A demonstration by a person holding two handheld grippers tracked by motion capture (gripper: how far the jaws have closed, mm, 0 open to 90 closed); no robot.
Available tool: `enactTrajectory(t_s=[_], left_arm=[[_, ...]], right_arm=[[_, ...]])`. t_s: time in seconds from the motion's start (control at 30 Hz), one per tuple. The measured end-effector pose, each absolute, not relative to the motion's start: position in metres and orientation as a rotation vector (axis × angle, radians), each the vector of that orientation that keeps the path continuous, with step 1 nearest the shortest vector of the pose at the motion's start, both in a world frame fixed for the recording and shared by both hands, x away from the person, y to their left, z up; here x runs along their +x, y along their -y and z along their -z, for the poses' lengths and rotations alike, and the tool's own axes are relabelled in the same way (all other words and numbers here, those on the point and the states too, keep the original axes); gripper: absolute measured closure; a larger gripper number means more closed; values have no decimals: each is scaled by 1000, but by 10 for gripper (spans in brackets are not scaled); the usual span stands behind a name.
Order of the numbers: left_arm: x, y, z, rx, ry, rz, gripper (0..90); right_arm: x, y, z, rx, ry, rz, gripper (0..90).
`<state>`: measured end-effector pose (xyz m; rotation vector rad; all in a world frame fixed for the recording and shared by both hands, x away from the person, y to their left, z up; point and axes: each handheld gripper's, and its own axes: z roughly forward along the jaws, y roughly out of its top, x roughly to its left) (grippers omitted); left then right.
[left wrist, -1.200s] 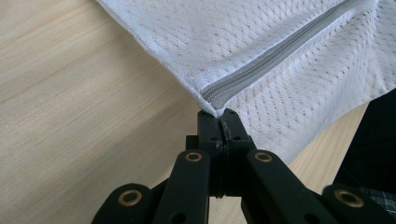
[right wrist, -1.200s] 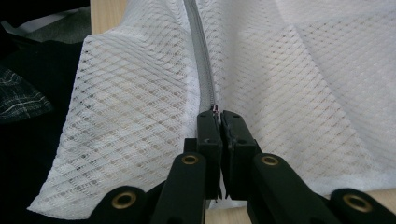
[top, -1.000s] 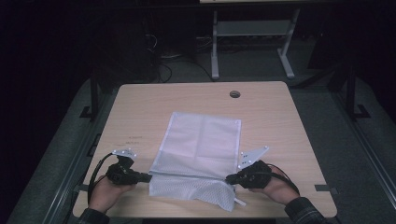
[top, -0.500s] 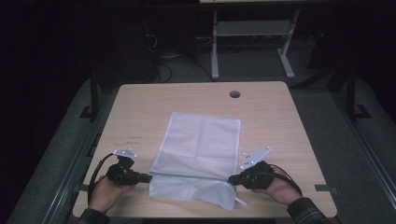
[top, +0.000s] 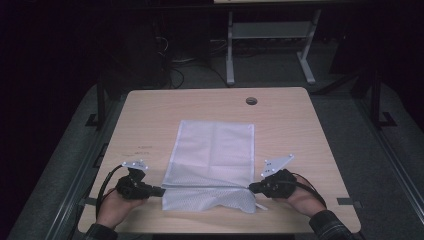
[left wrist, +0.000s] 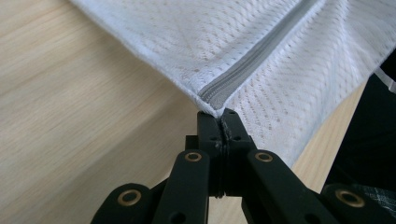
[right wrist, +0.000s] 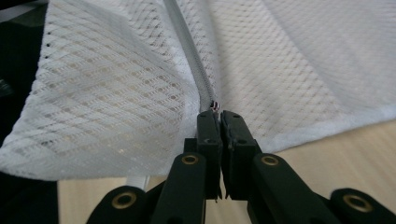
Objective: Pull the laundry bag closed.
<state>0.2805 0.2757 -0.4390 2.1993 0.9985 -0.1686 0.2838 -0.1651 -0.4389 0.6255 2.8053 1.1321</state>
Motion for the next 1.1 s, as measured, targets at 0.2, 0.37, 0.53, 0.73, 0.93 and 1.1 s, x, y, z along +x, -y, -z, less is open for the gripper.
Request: enactTrajectory(t_s=[0.2,0.37,0.53,0.73,0.93,1.1], left_arm=[[280,-274,440,2207,-973,152,841],[279,-275,438,2198,-964,121,700],[278,-276,434,2192,-955,71,556],[275,-277,432,2213,-932,-13,371],[274,-281,432,2207,-927,-87,188],[272,-286,433,2191,-920,-123,131]], right_arm=[[291,167,441,653,-2790,-1138,856],[291,170,443,678,-2778,-1152,772],[291,170,442,710,-2750,-1193,531],[290,171,441,776,-2721,-1219,328],[284,172,438,801,-2665,-1207,237],[280,175,437,841,-2629,-1183,173]])
